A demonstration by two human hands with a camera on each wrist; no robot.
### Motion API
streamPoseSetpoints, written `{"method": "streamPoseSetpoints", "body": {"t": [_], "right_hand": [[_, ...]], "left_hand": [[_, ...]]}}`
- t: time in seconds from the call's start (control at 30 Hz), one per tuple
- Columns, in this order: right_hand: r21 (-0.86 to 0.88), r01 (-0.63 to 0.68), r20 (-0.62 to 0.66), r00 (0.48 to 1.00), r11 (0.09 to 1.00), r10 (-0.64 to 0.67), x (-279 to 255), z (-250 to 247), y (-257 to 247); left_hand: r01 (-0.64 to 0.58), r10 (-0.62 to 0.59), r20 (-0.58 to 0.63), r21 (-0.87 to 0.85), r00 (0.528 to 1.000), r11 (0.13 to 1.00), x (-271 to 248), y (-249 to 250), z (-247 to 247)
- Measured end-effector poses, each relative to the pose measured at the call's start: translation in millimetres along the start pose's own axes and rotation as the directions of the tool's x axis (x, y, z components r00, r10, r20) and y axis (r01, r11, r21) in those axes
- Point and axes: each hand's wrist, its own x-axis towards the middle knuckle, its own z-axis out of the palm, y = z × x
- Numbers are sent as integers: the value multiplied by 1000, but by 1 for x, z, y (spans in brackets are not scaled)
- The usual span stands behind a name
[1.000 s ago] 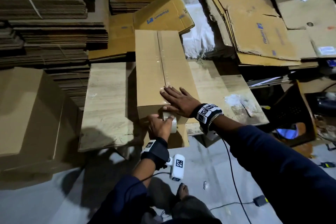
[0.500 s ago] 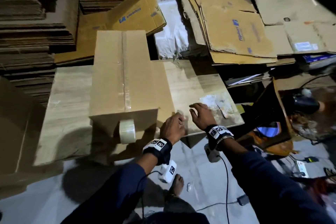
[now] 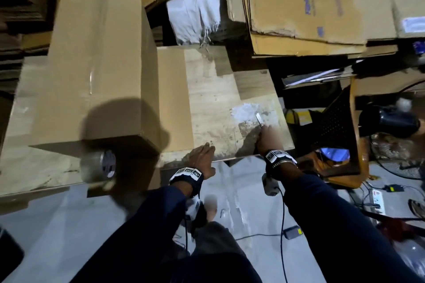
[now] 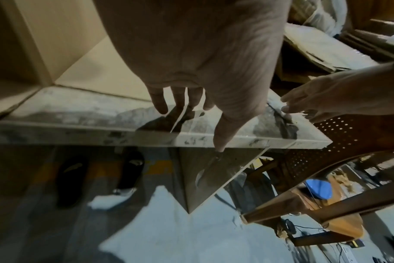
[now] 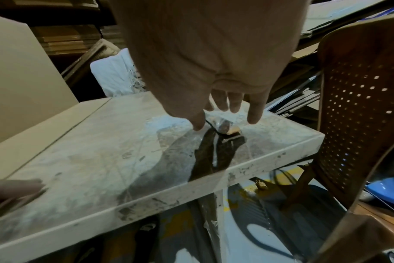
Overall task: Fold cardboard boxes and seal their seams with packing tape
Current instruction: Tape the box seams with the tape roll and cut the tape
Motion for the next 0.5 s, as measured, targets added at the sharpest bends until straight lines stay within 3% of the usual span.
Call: {"method": "streamPoseSetpoints", "body": {"t": [0.07,0.23,0.4,0.5], "right_hand": [[2,59,27,998,998,-59,10,2,3],[15,-15,-135,991,1000,17,17,-8,-4],[145,-84,-71,993,986,95,14,-15,-18],[242,-68,-61,995,968,85,5,-20,-37]], "left_hand": [[9,-9,20,16,1000,1000,1,-4,16],[-14,15,-39,24,999,1000,3,-10,18],[-19,20,7,-77,1000,997,2,-8,3],[-66,53,-72,-203,996,977,-7,-1,-15]]}}
